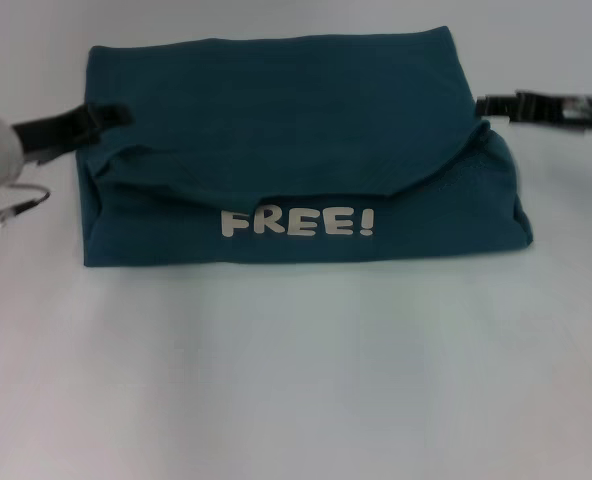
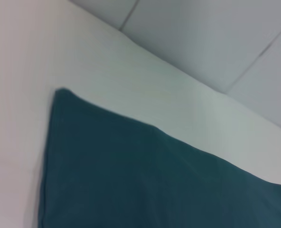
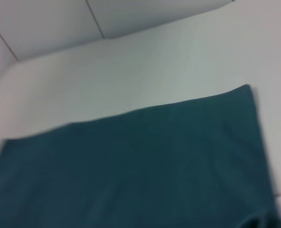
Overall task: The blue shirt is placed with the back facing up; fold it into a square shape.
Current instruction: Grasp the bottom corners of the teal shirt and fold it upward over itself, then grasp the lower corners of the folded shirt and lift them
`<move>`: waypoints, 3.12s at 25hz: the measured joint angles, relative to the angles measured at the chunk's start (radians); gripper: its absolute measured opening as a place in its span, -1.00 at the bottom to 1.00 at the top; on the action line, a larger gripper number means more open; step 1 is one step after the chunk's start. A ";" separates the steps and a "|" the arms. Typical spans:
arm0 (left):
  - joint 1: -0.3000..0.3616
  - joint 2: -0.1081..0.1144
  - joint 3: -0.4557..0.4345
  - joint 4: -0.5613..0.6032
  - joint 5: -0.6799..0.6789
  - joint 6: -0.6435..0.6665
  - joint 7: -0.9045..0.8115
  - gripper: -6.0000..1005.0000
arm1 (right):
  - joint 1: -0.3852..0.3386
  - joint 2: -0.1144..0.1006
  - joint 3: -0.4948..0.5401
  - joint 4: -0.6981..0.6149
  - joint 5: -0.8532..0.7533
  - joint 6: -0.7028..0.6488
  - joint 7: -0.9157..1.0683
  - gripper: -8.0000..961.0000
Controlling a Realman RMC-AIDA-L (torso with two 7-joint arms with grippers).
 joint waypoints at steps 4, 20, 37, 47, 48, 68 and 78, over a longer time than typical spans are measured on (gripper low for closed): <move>0.082 0.029 -0.008 0.003 -0.108 0.129 0.044 0.15 | -0.112 -0.005 0.019 -0.043 0.174 -0.212 -0.050 0.31; 0.184 0.049 -0.110 -0.122 -0.162 0.286 0.316 0.15 | -0.299 -0.027 0.206 -0.022 0.316 -0.670 -0.150 0.31; 0.157 0.023 -0.056 -0.186 -0.162 0.079 0.398 0.14 | -0.302 -0.029 0.208 -0.001 0.314 -0.638 -0.179 0.31; 0.152 0.017 -0.017 -0.201 -0.162 0.044 0.401 0.14 | -0.307 -0.032 0.216 0.002 0.314 -0.639 -0.180 0.31; 0.152 0.016 -0.013 -0.201 -0.162 0.046 0.401 0.14 | -0.308 -0.032 0.216 0.002 0.315 -0.640 -0.180 0.31; 0.163 0.014 -0.014 -0.170 -0.167 0.098 0.362 -0.74 | -0.315 -0.035 0.221 0.001 0.315 -0.642 -0.180 0.31; 0.147 0.053 -0.018 -0.098 -0.165 0.242 0.228 -0.99 | -0.249 -0.106 0.209 -0.010 0.074 -0.602 -0.097 0.31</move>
